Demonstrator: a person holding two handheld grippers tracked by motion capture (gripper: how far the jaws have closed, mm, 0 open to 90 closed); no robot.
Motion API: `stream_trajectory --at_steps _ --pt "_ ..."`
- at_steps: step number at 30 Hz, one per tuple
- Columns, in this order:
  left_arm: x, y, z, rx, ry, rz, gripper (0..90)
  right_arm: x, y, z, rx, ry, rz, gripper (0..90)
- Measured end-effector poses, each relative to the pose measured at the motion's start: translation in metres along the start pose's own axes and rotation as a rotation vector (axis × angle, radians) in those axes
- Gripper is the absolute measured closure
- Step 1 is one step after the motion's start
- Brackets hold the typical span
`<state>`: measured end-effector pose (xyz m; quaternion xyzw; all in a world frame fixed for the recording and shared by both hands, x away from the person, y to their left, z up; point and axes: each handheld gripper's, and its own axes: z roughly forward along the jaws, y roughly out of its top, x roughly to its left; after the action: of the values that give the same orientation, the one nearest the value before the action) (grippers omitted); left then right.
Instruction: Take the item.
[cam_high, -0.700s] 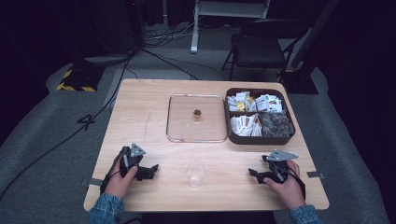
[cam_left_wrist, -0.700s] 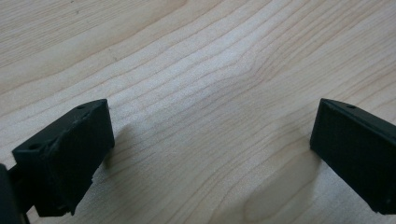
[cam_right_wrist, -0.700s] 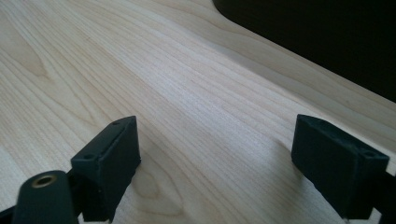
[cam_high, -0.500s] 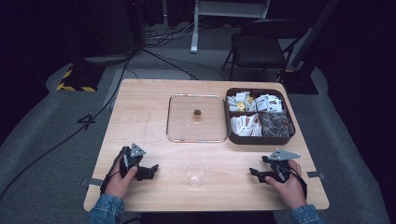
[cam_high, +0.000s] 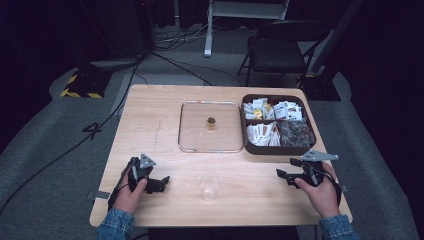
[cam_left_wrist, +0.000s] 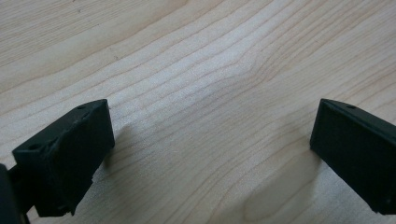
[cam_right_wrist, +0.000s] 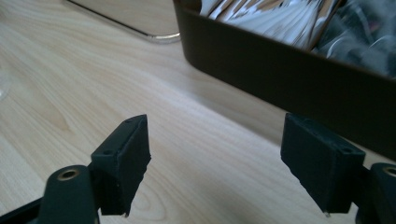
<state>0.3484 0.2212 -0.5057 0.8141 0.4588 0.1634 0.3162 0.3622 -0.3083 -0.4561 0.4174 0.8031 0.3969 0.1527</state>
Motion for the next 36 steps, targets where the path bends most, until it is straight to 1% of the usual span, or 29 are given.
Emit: stream_trajectory --at_steps 4,8,11,14,16,19,22,23,27,29,33,34,36 --pt "0.000 0.000 0.000 0.000 0.001 -0.002 0.1 -0.006 0.011 -0.009 -0.040 -0.019 -0.010 23.2" --pt "0.000 0.000 0.000 0.000 0.001 -0.002 0.1 -0.013 0.022 -0.016 -0.064 -0.033 -0.011 23.5" --pt "0.000 0.000 0.000 0.002 0.001 -0.003 0.1 -0.019 0.028 -0.020 -0.072 -0.049 0.007 23.5" --pt "0.000 0.000 0.000 0.000 0.004 -0.004 0.1 -0.024 0.035 -0.021 -0.078 -0.070 0.015 23.4" --pt "0.000 0.000 0.000 0.000 0.004 -0.003 0.1 -0.028 0.040 -0.022 -0.092 -0.081 0.026 22.9" --pt "0.000 0.000 0.000 0.002 0.002 -0.003 0.1 -0.034 0.047 -0.020 -0.117 -0.100 0.045 20.6" --pt "0.000 0.000 0.000 0.000 0.001 -0.006 0.1 -0.042 0.051 -0.016 -0.114 -0.137 0.042 18.3" --pt "0.000 0.000 0.000 0.000 0.001 -0.006 0.1 -0.044 0.052 -0.014 -0.118 -0.152 0.048 18.0" --pt "0.000 0.001 0.000 0.000 0.002 0.000 0.1 -0.057 0.056 -0.010 -0.126 -0.174 0.076 17.2" --pt "0.000 0.001 0.001 0.002 -0.001 -0.006 0.1 -0.063 0.059 -0.008 -0.121 -0.183 0.081 17.2" --pt "0.000 0.001 0.001 0.001 0.002 -0.002 0.1 -0.075 0.064 -0.004 -0.107 -0.206 0.084 17.4" --pt "0.000 0.002 0.001 0.000 0.002 -0.002 0.1 -0.078 0.066 -0.004 -0.099 -0.213 0.081 18.1" --pt "0.000 0.002 0.002 -0.002 0.003 -0.004 0.0 -0.081 0.069 -0.002 -0.102 -0.219 0.086 20.2"
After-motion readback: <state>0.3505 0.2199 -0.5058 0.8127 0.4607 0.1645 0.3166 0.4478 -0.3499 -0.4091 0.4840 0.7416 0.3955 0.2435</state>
